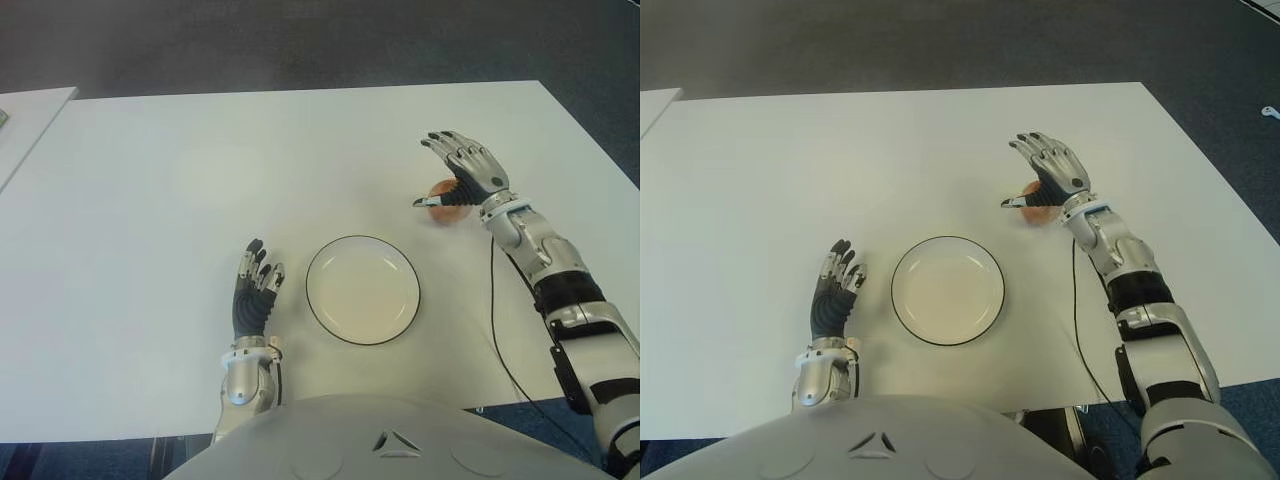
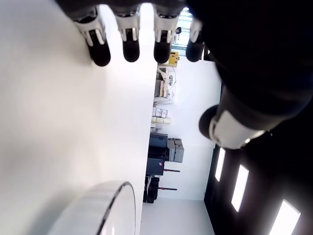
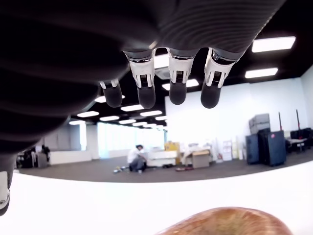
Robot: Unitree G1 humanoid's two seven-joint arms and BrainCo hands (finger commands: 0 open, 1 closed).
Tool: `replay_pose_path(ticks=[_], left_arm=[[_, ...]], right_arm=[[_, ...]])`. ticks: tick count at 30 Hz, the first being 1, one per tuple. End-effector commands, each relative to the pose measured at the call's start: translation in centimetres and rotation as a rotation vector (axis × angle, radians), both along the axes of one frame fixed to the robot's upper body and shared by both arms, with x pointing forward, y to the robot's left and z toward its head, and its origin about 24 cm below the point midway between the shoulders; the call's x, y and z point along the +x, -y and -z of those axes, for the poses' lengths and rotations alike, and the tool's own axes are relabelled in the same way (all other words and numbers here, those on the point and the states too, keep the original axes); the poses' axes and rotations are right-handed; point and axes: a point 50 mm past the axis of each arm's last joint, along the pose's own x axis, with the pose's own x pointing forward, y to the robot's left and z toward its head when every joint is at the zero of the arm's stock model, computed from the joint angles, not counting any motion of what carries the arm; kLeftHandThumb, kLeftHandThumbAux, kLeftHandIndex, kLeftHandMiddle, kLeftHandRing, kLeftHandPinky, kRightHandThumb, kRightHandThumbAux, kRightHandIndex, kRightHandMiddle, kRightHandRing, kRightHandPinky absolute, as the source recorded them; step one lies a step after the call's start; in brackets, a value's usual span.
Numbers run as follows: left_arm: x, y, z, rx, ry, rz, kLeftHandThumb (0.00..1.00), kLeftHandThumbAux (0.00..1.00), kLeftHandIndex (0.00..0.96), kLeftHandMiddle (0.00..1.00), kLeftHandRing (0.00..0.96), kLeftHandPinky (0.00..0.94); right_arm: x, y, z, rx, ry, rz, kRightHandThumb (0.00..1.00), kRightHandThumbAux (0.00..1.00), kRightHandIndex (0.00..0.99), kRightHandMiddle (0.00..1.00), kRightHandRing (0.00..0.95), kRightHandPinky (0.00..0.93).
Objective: Put the apples into the plate.
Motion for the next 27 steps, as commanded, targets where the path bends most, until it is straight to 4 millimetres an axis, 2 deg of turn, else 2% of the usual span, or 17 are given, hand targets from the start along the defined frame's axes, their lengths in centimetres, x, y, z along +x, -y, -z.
replay_pose_path(ticks=[1, 12, 27], left_arm=[[-0.9, 0.1, 1.1, -0.023, -0.063, 0.009, 0.083, 0.673, 0.026, 0.005, 0.0, 0.0], [-1.1, -0.1, 1.2, -0.008, -0.059, 0.022, 0.072, 0.666, 0.018, 0.0, 0.0, 0.0], [-1.4, -0.3, 1.1, -0.027, -0.055, 0.019, 0.083, 0.675, 0.022, 0.012, 0.0, 0.0]], right_arm=[[1.1, 0.0, 0.5, 0.01, -0.022, 0.031, 0.402, 0.491, 0.007, 0.0, 0.0, 0.0], [2.0, -0.2, 1.3, 0.008, -0.04, 0.067, 0.409, 0.496, 0.006, 0.002, 0.0, 0.0], [1.9, 0.1, 2.2, -0.01, -0.058, 0.112, 0.389, 0.463, 0.012, 0.025, 0.0, 0.008]])
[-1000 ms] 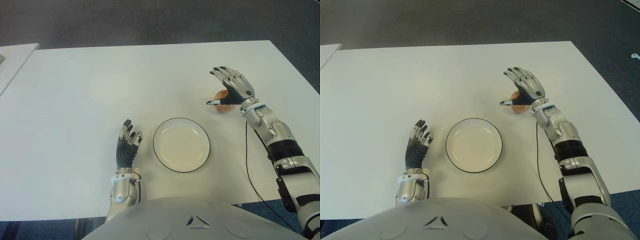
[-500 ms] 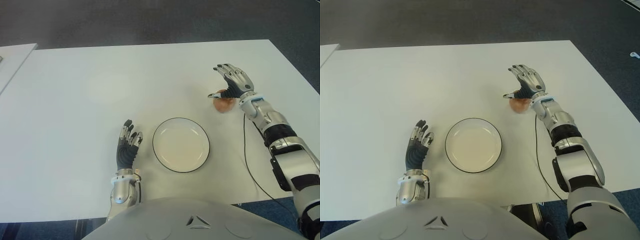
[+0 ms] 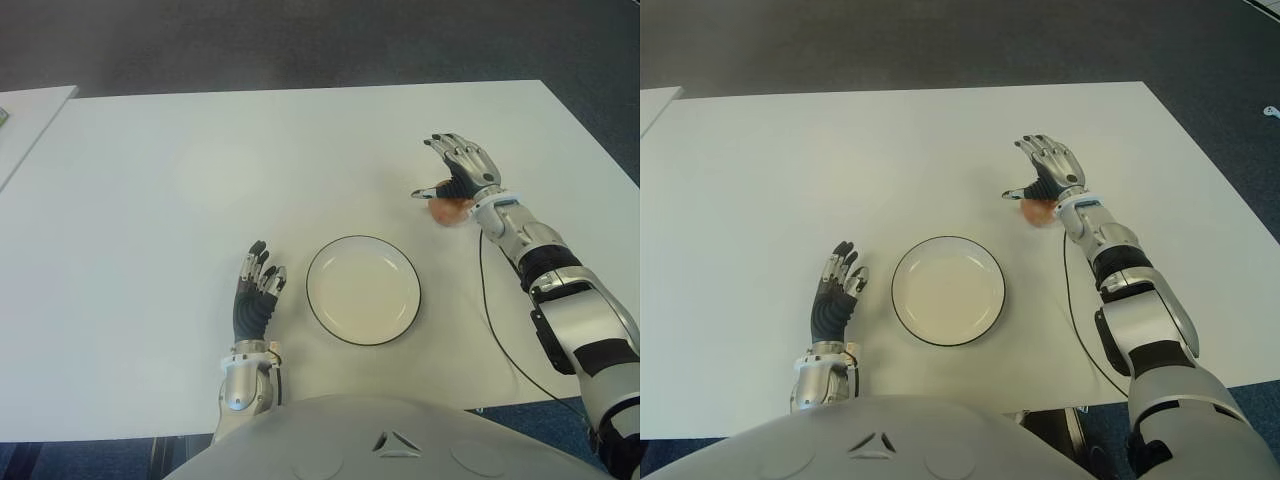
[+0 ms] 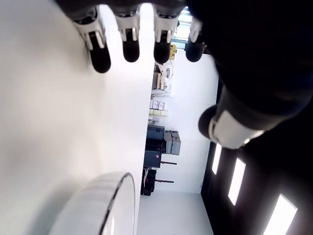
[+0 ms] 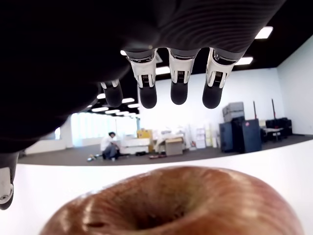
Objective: Put the apples into the plate.
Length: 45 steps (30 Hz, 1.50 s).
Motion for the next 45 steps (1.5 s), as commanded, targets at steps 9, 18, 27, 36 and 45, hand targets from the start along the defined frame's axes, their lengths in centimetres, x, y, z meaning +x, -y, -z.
replay_pose_path(ticks=[9, 18, 27, 36, 45], left_arm=[[-1.1, -0.2, 1.0, -0.022, -0.075, -0.005, 0.067, 0.684, 0.023, 0.006, 0.0, 0.0], [-1.0, -0.2, 1.0, -0.003, -0.085, -0.007, 0.083, 0.651, 0.021, 0.0, 0.0, 0.0], [-1.1, -0.4, 1.1, 0.01, -0.08, 0.01, 0.084, 0.643, 0.017, 0.005, 0.0, 0.0], [-1.2, -0.8, 1.5, -0.002, -0.084, 0.025, 0.081, 0.657, 0.018, 0.006, 0.0, 0.0], [-1.2, -1.0, 1.7, -0.007, -0.079, 0.009, 0.076, 0.658, 0.016, 0.0, 0.0, 0.0]], right_arm=[[-0.1, 0.2, 0.7, 0.003, -0.027, 0.036, 0.35, 0.468, 0.013, 0.033, 0.0, 0.008], [-0.5, 0.2, 1.3, 0.01, -0.033, 0.035, 0.36, 0.477, 0.014, 0.035, 0.001, 0.006], [-1.0, 0.4, 2.3, 0.012, -0.062, 0.05, 0.336, 0.478, 0.015, 0.036, 0.004, 0.015], [-1.5, 0.8, 3.0, 0.014, -0.084, 0.063, 0.306, 0.474, 0.008, 0.021, 0.0, 0.006], [-2.0, 1.5, 3.3, 0.023, -0.11, 0.076, 0.282, 0.467, 0.008, 0.015, 0.0, 0.009]])
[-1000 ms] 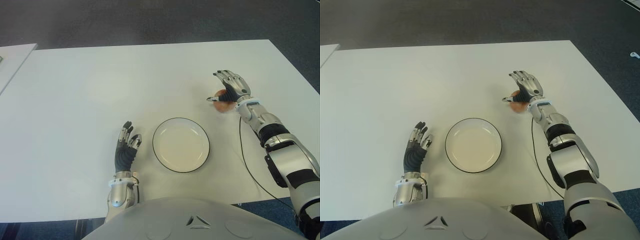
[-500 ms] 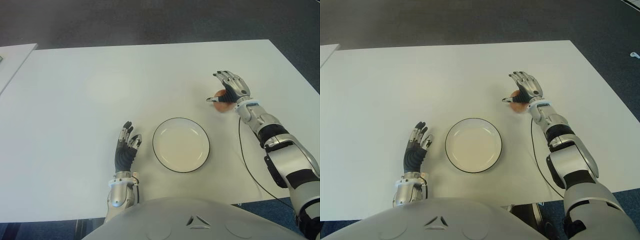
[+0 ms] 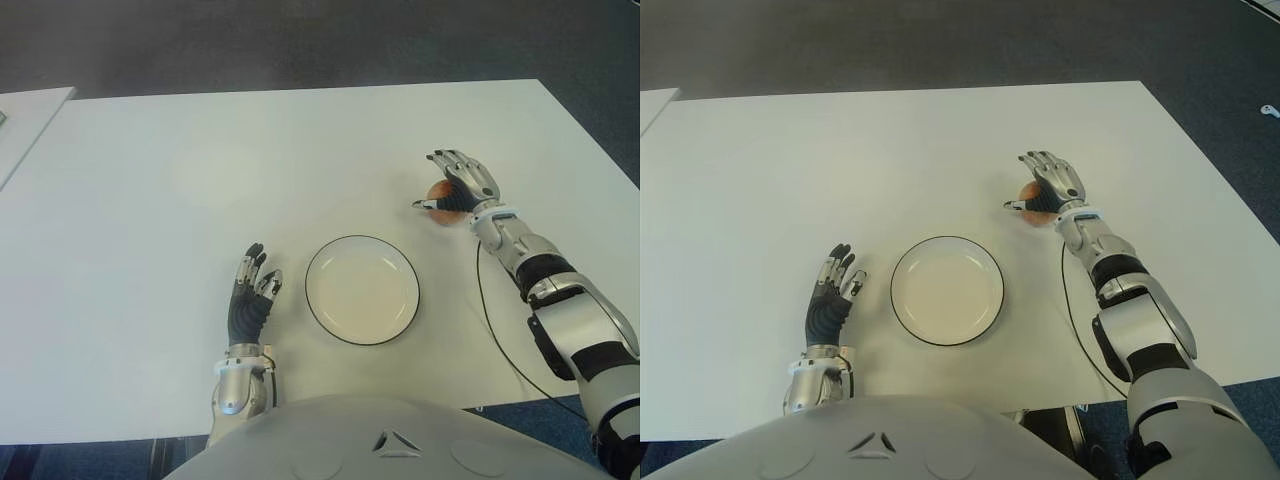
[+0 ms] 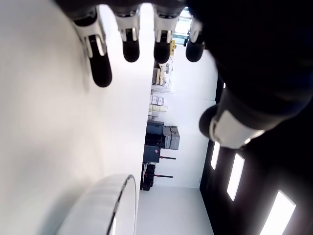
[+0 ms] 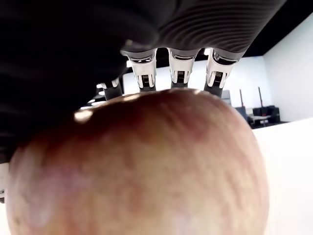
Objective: Put the apples into the plate.
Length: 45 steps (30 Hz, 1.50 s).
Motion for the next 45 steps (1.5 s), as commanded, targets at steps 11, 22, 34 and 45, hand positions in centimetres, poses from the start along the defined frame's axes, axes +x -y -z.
replay_pose_path(ticks=[11, 22, 34, 45], left_arm=[[-0.6, 0.2, 1.3, 0.021, -0.061, 0.013, 0.069, 0.635, 0.022, 0.0, 0.0, 0.0], [-0.5, -1.2, 2.5, -0.02, -0.082, -0.026, 0.08, 0.605, 0.021, 0.0, 0.0, 0.0], [-0.7, -1.6, 3.0, 0.001, -0.077, -0.002, 0.085, 0.601, 0.029, 0.006, 0.0, 0.0], [-0.9, -1.8, 3.0, -0.006, -0.052, 0.007, 0.067, 0.62, 0.037, 0.024, 0.0, 0.0]], right_arm=[[-1.7, 1.3, 2.3, -0.016, -0.102, 0.042, 0.282, 0.479, 0.005, 0.032, 0.005, 0.016], [-2.2, 1.4, 3.1, -0.028, -0.129, 0.044, 0.311, 0.488, 0.009, 0.037, 0.012, 0.03], [-2.5, 1.5, 3.7, -0.049, -0.166, 0.061, 0.359, 0.495, 0.014, 0.043, 0.02, 0.035], [-2.6, 2.0, 3.9, -0.059, -0.189, 0.084, 0.363, 0.501, 0.018, 0.045, 0.023, 0.046]])
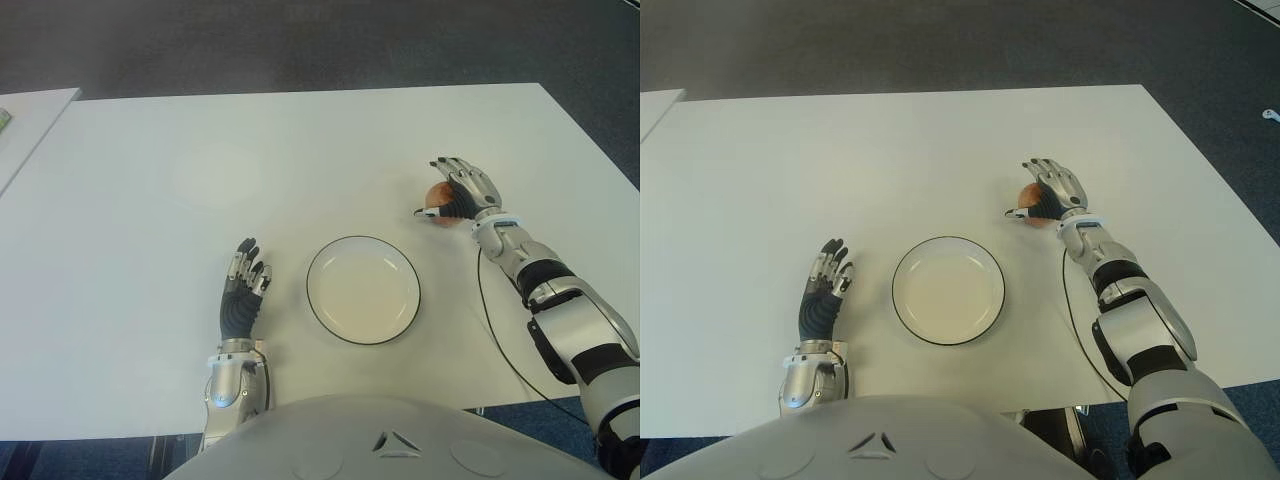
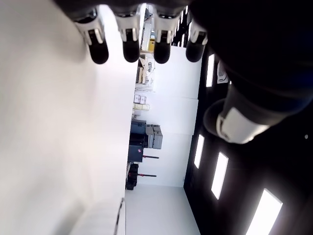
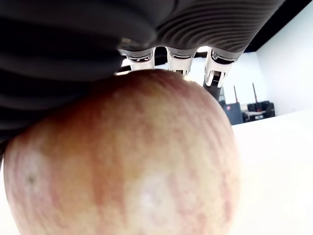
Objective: Put the apples into the plate.
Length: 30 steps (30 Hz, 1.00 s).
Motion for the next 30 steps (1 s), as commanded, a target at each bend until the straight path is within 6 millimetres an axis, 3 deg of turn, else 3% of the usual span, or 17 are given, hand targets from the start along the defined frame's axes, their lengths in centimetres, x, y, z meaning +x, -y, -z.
replay_pose_path(ticks=[1, 10, 19, 30], left_arm=[[-1.48, -0.24, 1.85, -0.016, -0.119, -0.001, 0.064, 0.616, 0.037, 0.025, 0.0, 0.0], [-1.41, -0.4, 2.03, -0.013, -0.13, -0.007, 0.07, 0.573, 0.039, 0.025, 0.0, 0.0], [-1.41, -0.41, 2.09, -0.007, -0.131, -0.004, 0.064, 0.592, 0.044, 0.038, 0.003, 0.0], [-1.3, -0.3, 1.87, -0.014, -0.126, 0.006, 0.07, 0.591, 0.042, 0.03, 0.0, 0.0]], right_arm=[[-1.76, 1.36, 2.52, -0.058, -0.138, 0.053, 0.36, 0.501, 0.017, 0.044, 0.024, 0.047], [-1.91, 1.65, 2.62, -0.081, -0.152, 0.048, 0.338, 0.507, 0.014, 0.03, 0.018, 0.038], [-1.99, 1.7, 2.51, -0.109, -0.138, 0.02, 0.377, 0.496, 0.031, 0.085, 0.07, 0.098], [-1.74, 1.83, 2.03, -0.088, -0.128, 0.01, 0.406, 0.54, 0.303, 0.292, 0.264, 0.211]])
